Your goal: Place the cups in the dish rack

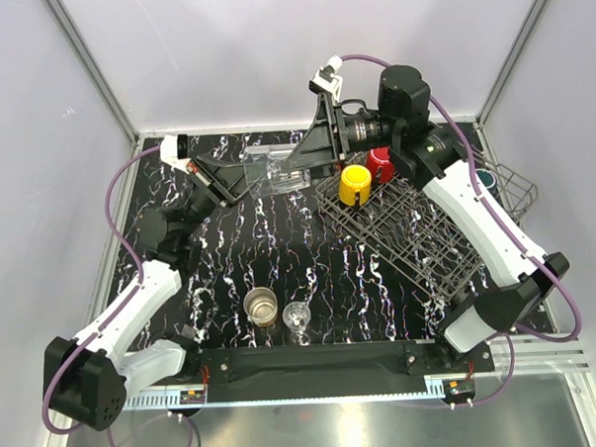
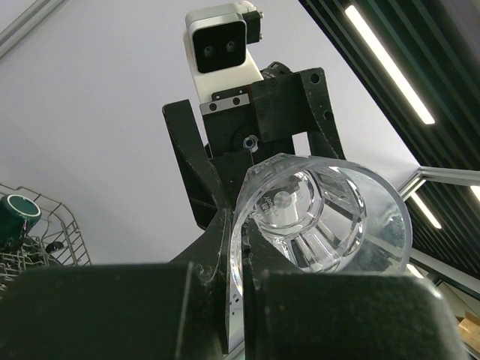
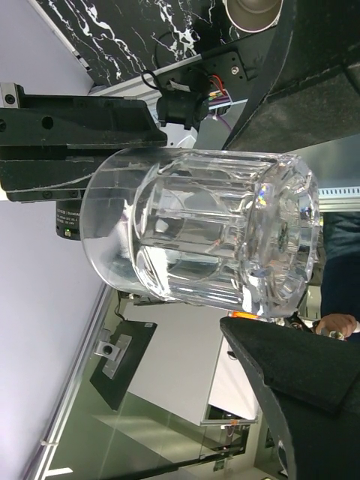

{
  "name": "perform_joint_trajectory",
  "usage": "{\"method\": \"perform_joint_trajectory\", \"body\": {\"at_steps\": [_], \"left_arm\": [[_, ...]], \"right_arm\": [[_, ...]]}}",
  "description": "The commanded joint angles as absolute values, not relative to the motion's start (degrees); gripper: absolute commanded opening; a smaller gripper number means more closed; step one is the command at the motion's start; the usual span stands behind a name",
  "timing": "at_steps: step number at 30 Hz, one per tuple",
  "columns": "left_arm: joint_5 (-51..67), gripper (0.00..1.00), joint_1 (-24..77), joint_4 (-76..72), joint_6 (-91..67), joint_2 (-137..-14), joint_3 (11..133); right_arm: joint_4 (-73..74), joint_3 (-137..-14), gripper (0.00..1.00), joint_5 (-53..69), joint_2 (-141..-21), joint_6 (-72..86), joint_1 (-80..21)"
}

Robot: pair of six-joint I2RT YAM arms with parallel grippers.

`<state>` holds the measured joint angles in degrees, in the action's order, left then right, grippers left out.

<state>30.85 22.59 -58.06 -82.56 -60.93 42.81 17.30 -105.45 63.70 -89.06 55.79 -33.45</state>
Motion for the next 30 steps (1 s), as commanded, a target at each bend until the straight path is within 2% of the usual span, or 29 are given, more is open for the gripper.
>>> {"method": "perform_joint_trajectory", "body": {"at_steps": [1,3,4,7,10,11,12,13,15,16,19,20,22,25,26,30], "left_arm": [[30.1,0.00,23.0,-62.7,-82.8,-61.3,45.2],[30.3,0.00,23.1,-63.5,-83.4,-61.8,45.2],[30.4,0.00,23.1,-63.5,-83.5,-62.0,45.3],[30.8,0.00,23.0,-63.8,-83.8,-62.6,45.3],[31.1,0.00,23.0,-64.6,-84.2,-62.8,44.9],[31.1,0.00,23.1,-64.6,-84.3,-62.8,44.7],[31.1,0.06,23.0,-64.4,-84.5,-62.8,44.5],[31.2,0.22,22.9,-64.2,-84.6,-62.8,44.4],[31.2,0.37,22.9,-62.9,-84.4,-62.5,43.8],[31.0,0.50,22.8,-61.6,-83.5,-61.5,43.4],[30.2,0.70,21.9,-53.5,-79.7,-59.0,41.7],[29.8,0.84,21.4,-50.8,-78.3,-56.5,40.9],[29.1,0.99,20.2,-40.5,-73.2,-53.8,40.7],[25.9,0.99,18.5,-20.1,-64.8,-49.7,43.2],[22.6,0.99,18.2,-5.9,-62.3,-49.2,47.2],[13.2,0.99,17.4,22.9,-50.9,-53.1,59.3]], "right_arm": [[17.8,-108.6,0.90,64.4,-89.3,54.1,-34.5],[18.1,-109.0,0.86,64.2,-89.6,54.0,-34.5],[18.2,-109.3,0.80,64.3,-89.7,54.0,-34.5],[18.5,-109.7,0.69,64.2,-90.4,53.9,-34.5],[18.5,-109.6,0.49,64.1,-90.4,53.8,-34.5],[18.7,-109.7,0.33,64.1,-90.6,53.8,-34.4],[19.0,-109.9,0.25,63.9,-90.7,53.4,-34.5],[19.6,-110.0,0.17,63.5,-90.6,52.9,-34.5],[23.1,-110.6,0.00,61.6,-90.5,50.2,-34.3],[24.4,-110.8,0.00,60.9,-90.4,49.5,-34.2],[30.0,-111.2,0.00,57.7,-89.6,45.6,-33.8],[32.3,-110.9,0.00,56.9,-89.2,44.4,-33.1],[33.4,-109.2,0.00,55.2,-88.0,44.1,-32.2],[36.1,-106.4,0.00,51.7,-85.9,42.7,-30.2],[38.4,-105.6,0.00,50.5,-85.1,41.5,-28.9],[43.9,-100.5,0.00,42.9,-81.0,38.6,-25.2]]}}
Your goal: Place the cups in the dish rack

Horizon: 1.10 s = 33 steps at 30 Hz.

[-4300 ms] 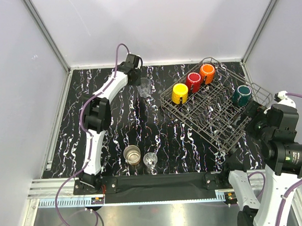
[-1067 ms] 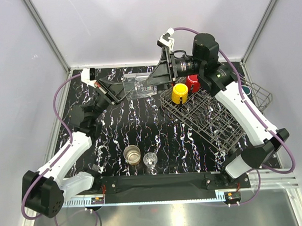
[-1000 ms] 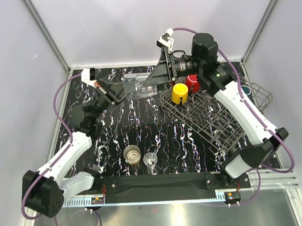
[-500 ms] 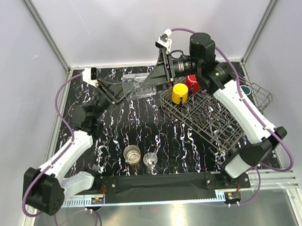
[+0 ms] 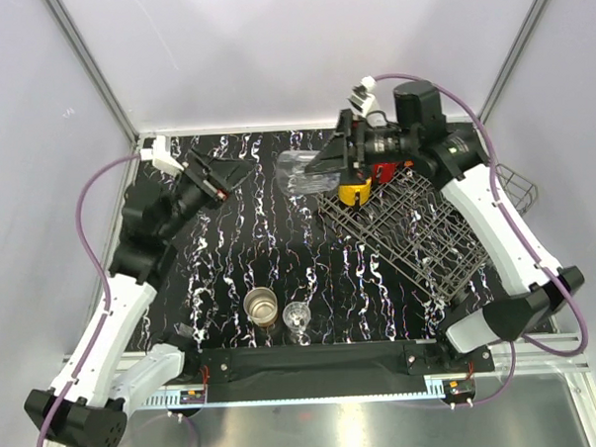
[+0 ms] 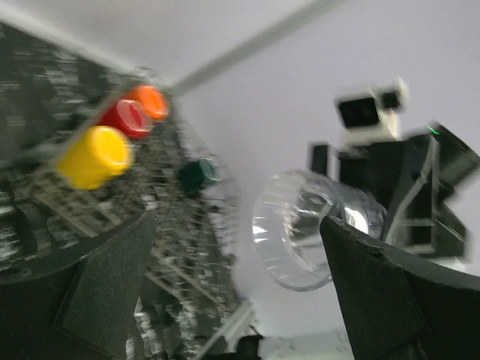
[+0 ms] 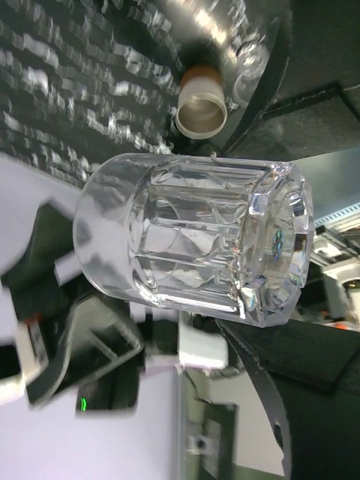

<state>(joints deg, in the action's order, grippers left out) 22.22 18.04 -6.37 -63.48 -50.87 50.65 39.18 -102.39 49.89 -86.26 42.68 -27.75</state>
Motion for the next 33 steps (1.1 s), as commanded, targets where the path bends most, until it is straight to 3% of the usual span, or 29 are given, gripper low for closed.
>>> {"method": "perform_joint_trajectory", "body": {"at_steps": [1,4,10,15,21,33], "left_arm": [[11.5,0.99,17.3,26.9,-47.4,-54.3,61.5],[8.0,0.99,17.2,35.6,-42.3,-56.0,67.8],[6.5,0.99,16.1,40.2,-37.1,-50.1,67.1],[6.6,0.99,14.7,46.2,-32.4,-50.2,69.4],[9.8,0.99,15.1,46.2,-25.3,-49.7,71.0],[9.1,0.99,17.7,48.1,-13.3,-47.2,69.6]], "right_arm": [[46.6,-99.9,0.00,41.4,-79.4,37.9,-24.6],[53.5,-98.0,0.00,34.1,-77.3,35.7,-21.5],[72.4,-100.4,0.00,9.9,-79.4,37.0,-16.4],[79.1,-100.6,0.00,-7.4,-81.4,38.2,-12.8],[75.9,-93.4,0.00,-4.9,-81.6,39.1,-1.2],[71.3,-89.2,0.00,-6.5,-94.0,41.2,9.6]]}}
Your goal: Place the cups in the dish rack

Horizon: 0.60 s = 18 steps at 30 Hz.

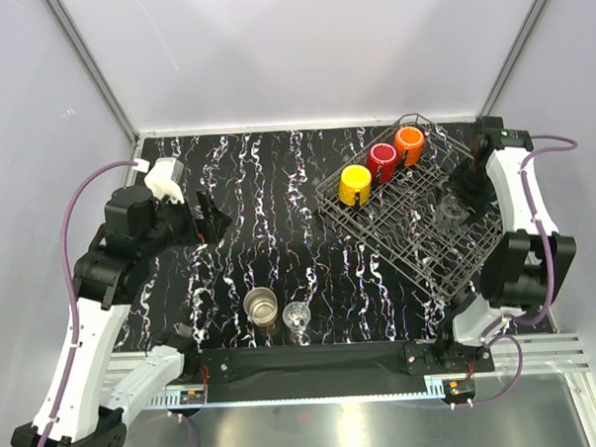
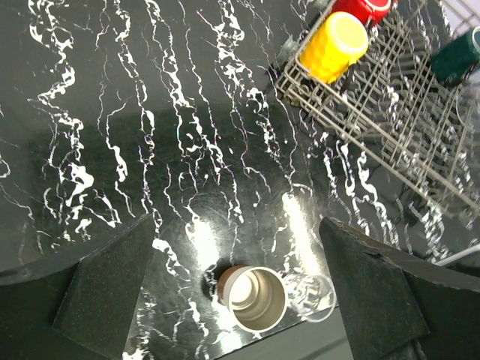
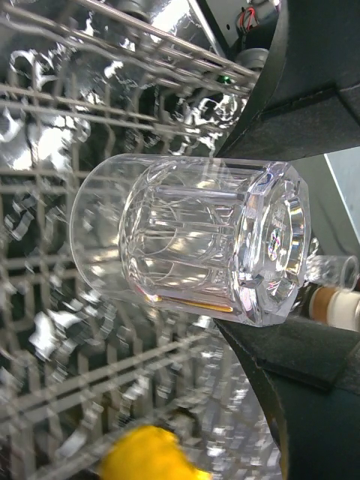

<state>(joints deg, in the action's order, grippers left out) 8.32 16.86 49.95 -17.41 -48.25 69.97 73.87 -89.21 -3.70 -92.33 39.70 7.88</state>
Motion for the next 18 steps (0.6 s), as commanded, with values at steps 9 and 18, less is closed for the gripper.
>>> {"method": "perform_joint_trajectory", "body": {"at_steps": [9,18], "left_arm": [[5.9,0.99,18.5,48.8,-10.7,-47.5,69.2],[4.1,0.99,18.5,49.7,-10.2,-48.4,69.1]], "right_arm": [[66.0,-91.5,0.00,-6.8,-104.1,41.4,10.9],[62.6,-95.0,0.00,-5.7,-112.1,39.0,11.8]]}}
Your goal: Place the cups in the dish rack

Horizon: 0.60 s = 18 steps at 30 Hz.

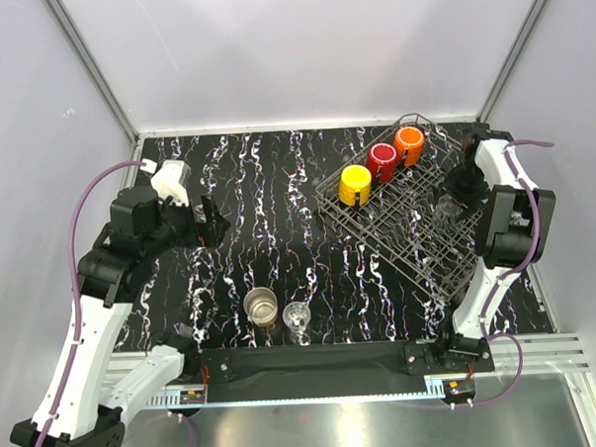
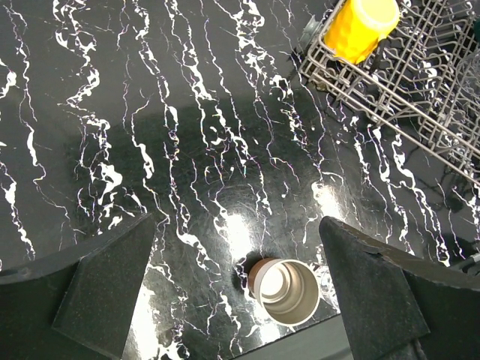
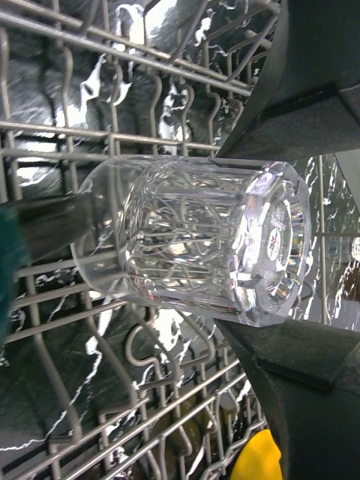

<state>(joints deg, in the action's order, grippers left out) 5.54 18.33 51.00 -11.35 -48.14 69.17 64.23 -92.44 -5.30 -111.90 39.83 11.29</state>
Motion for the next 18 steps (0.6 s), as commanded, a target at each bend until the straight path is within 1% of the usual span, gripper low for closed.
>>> {"method": "perform_joint_trajectory", "body": {"at_steps": [1,2,4,5,8,9,12,13,14,15,17,18], "left_arm": [[4.4,0.99,18.5,49.7,-10.2,-48.6,69.2],[4.6,0.99,18.5,49.7,-10.3,-48.7,69.2],[5.0,0.99,18.5,49.5,-10.5,-49.4,69.6],[5.1,0.99,18.5,49.4,-10.5,-49.6,69.9],[6.0,0.99,18.5,48.8,-11.0,-50.2,70.0],[6.7,0.99,18.5,48.9,-11.4,-50.3,69.9],[6.9,0.99,18.5,49.0,-12.2,-51.0,70.0],[6.9,0.99,18.5,49.1,-12.4,-51.2,70.2],[6.9,0.99,18.5,49.1,-12.4,-51.5,70.3],[7.0,0.99,18.5,49.1,-12.6,-51.8,70.7],[7.6,0.99,18.5,48.9,-12.7,-52.0,70.8],[8.0,0.99,18.5,48.8,-12.9,-52.4,70.9]], "right_arm": [[62.3,-94.8,0.00,-5.5,-112.4,39.2,11.9],[62.2,-94.3,0.02,-4.7,-112.7,39.3,12.0],[61.2,-93.6,0.09,-4.0,-113.0,39.1,12.2],[60.8,-93.2,0.16,-4.0,-113.0,39.0,12.3],[60.7,-93.1,0.26,-3.7,-113.6,38.2,12.7],[60.8,-93.1,0.32,-3.6,-113.8,38.1,12.7],[60.8,-92.7,0.46,-3.0,-113.6,37.3,12.7],[61.1,-92.9,0.55,-2.8,-113.5,37.0,12.7],[61.3,-92.9,0.60,-2.4,-113.5,36.7,12.7],[61.3,-92.9,0.61,-2.0,-113.3,36.3,12.8],[61.8,-93.2,0.71,-1.6,-113.2,35.6,12.8],[62.7,-93.4,0.73,-1.4,-113.2,35.4,12.8]]}}
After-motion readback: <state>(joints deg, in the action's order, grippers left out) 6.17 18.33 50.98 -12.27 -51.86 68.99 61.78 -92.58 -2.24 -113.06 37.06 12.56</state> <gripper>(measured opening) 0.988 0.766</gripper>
